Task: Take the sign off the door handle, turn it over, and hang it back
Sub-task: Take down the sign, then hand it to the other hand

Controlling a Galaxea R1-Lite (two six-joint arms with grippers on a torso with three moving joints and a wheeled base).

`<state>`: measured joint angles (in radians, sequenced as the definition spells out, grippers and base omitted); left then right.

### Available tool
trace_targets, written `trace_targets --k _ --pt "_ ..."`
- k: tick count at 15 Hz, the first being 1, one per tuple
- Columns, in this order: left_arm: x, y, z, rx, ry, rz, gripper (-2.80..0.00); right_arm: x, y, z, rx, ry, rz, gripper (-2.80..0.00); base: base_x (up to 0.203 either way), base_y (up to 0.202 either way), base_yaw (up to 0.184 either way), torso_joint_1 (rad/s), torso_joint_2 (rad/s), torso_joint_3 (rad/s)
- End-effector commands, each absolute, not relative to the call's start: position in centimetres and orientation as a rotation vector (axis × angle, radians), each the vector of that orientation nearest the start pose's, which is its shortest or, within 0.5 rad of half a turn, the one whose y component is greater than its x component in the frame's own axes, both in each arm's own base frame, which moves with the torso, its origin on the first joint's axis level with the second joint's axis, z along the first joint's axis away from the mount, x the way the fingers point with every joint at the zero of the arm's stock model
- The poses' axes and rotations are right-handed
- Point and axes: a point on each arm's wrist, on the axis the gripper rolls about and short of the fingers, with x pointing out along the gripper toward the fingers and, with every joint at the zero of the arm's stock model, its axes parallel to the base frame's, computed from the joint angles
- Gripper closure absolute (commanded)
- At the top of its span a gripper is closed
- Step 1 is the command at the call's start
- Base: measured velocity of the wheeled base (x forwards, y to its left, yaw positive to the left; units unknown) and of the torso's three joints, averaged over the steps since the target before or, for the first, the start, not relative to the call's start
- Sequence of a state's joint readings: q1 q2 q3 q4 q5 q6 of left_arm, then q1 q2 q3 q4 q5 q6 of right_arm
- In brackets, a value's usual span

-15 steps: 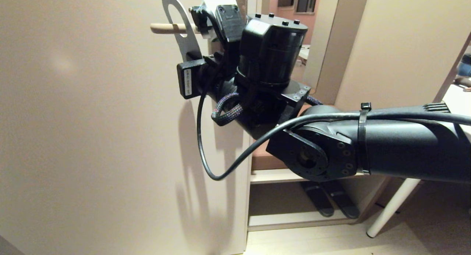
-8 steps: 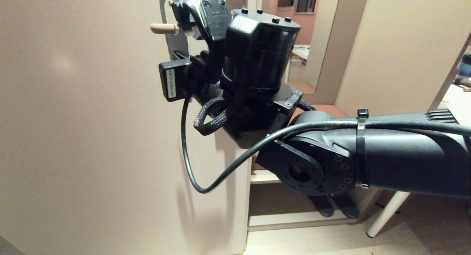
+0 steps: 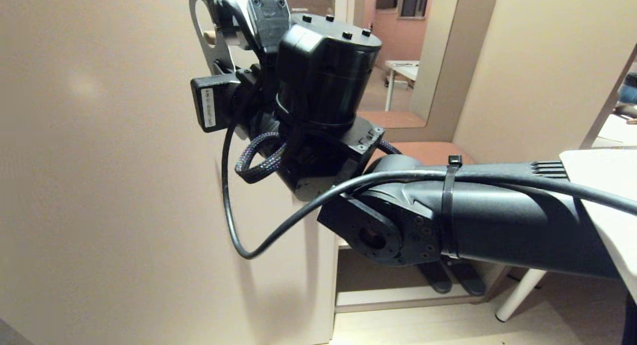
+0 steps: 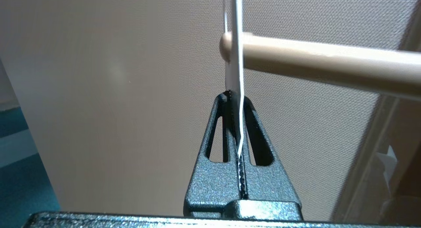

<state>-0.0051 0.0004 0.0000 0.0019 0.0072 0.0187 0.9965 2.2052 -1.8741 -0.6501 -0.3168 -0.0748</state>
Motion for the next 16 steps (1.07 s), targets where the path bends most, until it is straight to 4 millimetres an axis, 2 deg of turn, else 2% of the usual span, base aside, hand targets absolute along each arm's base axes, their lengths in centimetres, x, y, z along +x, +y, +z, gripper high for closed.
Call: trace_targets --k 1,4,8,11,16 --pt "-2.3 0.0 7.5 0.020 0.004 0.002 0.00 25.9 39.2 27.9 0.119 -0.270 0.667 0.00 0.000 0.000 0.000 0.000 0.00 0.000" --pt "-2.3 0.0 7.5 0.019 0.002 0.003 0.00 25.3 39.6 27.8 0.124 -0.274 0.681 0.00 0.000 0.000 0.000 0.000 0.00 0.000" --pt "-2.3 0.0 7.5 0.019 0.004 0.001 0.00 23.8 39.0 29.0 0.132 -0.281 0.704 0.00 0.000 0.000 0.000 0.000 0.00 0.000" --pt "-2.3 0.0 7.5 0.019 0.003 0.003 0.00 22.4 37.6 30.6 0.138 -0.291 0.712 0.00 0.000 0.000 0.000 0.000 0.00 0.000" --pt "-2.3 0.0 7.5 0.018 0.003 0.003 0.00 20.4 34.1 33.6 0.156 -0.322 0.705 0.00 0.000 0.000 0.000 0.000 0.00 0.000"
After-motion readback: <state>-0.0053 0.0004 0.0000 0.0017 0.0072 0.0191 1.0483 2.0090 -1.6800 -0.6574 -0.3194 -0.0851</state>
